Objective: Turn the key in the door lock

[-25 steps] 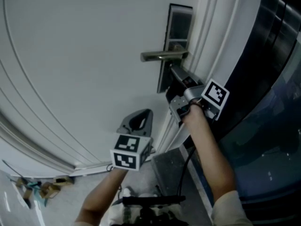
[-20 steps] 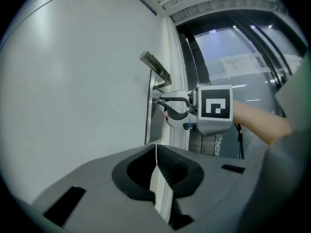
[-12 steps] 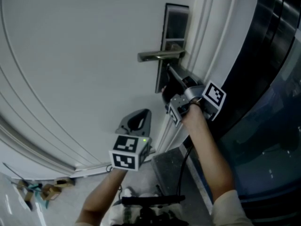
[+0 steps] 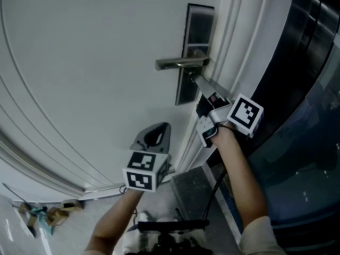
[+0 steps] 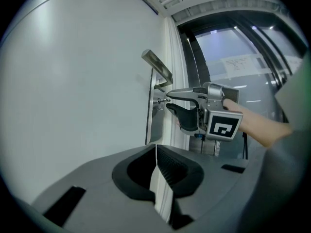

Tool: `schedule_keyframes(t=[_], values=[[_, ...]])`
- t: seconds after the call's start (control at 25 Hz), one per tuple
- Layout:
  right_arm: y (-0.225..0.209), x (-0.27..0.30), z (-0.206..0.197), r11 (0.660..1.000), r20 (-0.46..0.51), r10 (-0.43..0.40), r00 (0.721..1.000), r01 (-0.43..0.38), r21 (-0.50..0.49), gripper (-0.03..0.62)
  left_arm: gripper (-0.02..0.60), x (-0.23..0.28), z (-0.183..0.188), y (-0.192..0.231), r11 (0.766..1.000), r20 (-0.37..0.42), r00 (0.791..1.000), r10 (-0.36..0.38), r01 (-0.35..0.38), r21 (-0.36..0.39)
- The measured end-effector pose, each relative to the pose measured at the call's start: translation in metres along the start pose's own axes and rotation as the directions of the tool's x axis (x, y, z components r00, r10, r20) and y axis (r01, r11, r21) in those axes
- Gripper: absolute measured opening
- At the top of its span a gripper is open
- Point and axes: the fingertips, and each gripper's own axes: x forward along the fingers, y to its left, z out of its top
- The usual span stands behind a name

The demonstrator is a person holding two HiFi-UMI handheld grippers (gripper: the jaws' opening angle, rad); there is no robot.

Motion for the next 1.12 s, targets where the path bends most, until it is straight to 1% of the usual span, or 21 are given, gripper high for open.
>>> schedule_keyframes(t=[0.04,0.12,0.2,0.24,0.32,0.36,0.44,0.52,0.64,0.68,0.76,0.8,0.84,0.88,0.92,0.96,1.04,1.12], values=[[0.002,-0.002,0.002,0.997,-0.01,-0.013,1.0,0.012,-0.073,0.121,0.02,0.001,0.0,0.0,1.0,0.0,1.0,-0.002,0.002,0.0],[0.005,-0.005,0.003,0.981,-0.026,-0.04,0.999,0.034,-0.19,0.121,0.02,0.002,0.001,-0.002,1.0,0.0,1.0,-0.006,0.006,0.001],[0.01,-0.008,0.004,0.956,-0.035,-0.059,0.998,0.046,-0.289,0.121,0.02,0.003,0.001,-0.004,1.0,0.0,1.0,-0.01,0.01,0.003],[0.013,-0.009,0.004,0.938,-0.039,-0.061,0.997,0.044,-0.343,0.121,0.02,0.003,0.001,-0.005,1.0,0.001,1.0,-0.011,0.011,0.004],[0.019,-0.01,0.003,0.891,-0.049,-0.069,0.996,0.039,-0.452,0.121,0.02,0.003,0.001,-0.007,1.0,0.001,1.0,-0.013,0.013,0.004],[0.021,-0.01,0.002,0.86,-0.055,-0.076,0.996,0.038,-0.509,0.121,0.02,0.002,0.001,-0.007,1.0,0.001,1.0,-0.014,0.014,0.004],[0.026,-0.01,0.0,0.779,-0.069,-0.1,0.993,0.035,-0.626,0.121,0.02,0.002,0.001,-0.007,1.0,0.0,1.0,-0.013,0.013,0.003],[0.029,-0.008,-0.003,0.68,-0.084,-0.135,0.987,0.031,-0.733,0.132,0.02,0.001,0.001,-0.006,1.0,0.0,1.0,-0.011,0.011,0.002],[0.027,-0.005,-0.008,0.509,-0.088,-0.193,0.977,0.023,-0.86,0.133,0.02,0.0,0.001,-0.004,1.0,0.001,1.0,-0.006,0.006,0.001],[0.026,-0.005,-0.009,0.453,-0.085,-0.206,0.975,0.018,-0.892,0.133,0.02,0.0,0.001,-0.004,1.0,0.001,1.0,-0.004,0.004,0.001],[0.024,-0.003,-0.013,0.352,-0.083,-0.227,0.971,0.002,-0.936,0.133,0.02,0.0,0.0,-0.002,1.0,-0.001,1.0,-0.001,0.001,0.001],[0.023,-0.002,-0.016,0.303,-0.083,-0.238,0.968,-0.007,-0.953,0.15,0.02,0.0,0.0,-0.002,1.0,-0.002,1.0,0.0,0.0,0.0],[0.022,-0.001,-0.019,0.251,-0.081,-0.251,0.965,-0.017,-0.968,0.153,0.02,0.0,-0.001,-0.001,1.0,-0.003,1.0,0.001,-0.001,-0.001],[0.022,0.0,-0.022,0.193,-0.077,-0.265,0.961,-0.026,-0.981,0.153,0.02,0.0,-0.001,-0.001,1.0,-0.003,1.0,0.002,-0.002,-0.001],[0.021,0.001,-0.024,0.126,-0.07,-0.28,0.957,-0.035,-0.991,0.154,0.02,0.0,-0.001,-0.001,1.0,-0.003,1.0,0.002,-0.002,-0.002],[0.02,0.002,-0.026,0.051,-0.058,-0.295,0.954,-0.044,-0.998,0.155,0.02,0.0,-0.001,0.0,1.0,-0.002,1.0,0.002,-0.002,-0.003],[0.017,0.004,-0.029,-0.116,-0.025,-0.322,0.946,-0.065,-0.991,0.155,0.02,0.001,-0.001,0.0,1.0,-0.002,1.0,0.001,-0.002,-0.004],[0.015,0.008,-0.032,-0.281,0.009,-0.339,0.941,-0.092,-0.955,0.155,0.02,0.001,-0.001,0.0,1.0,-0.002,1.0,0.002,-0.002,-0.005]])
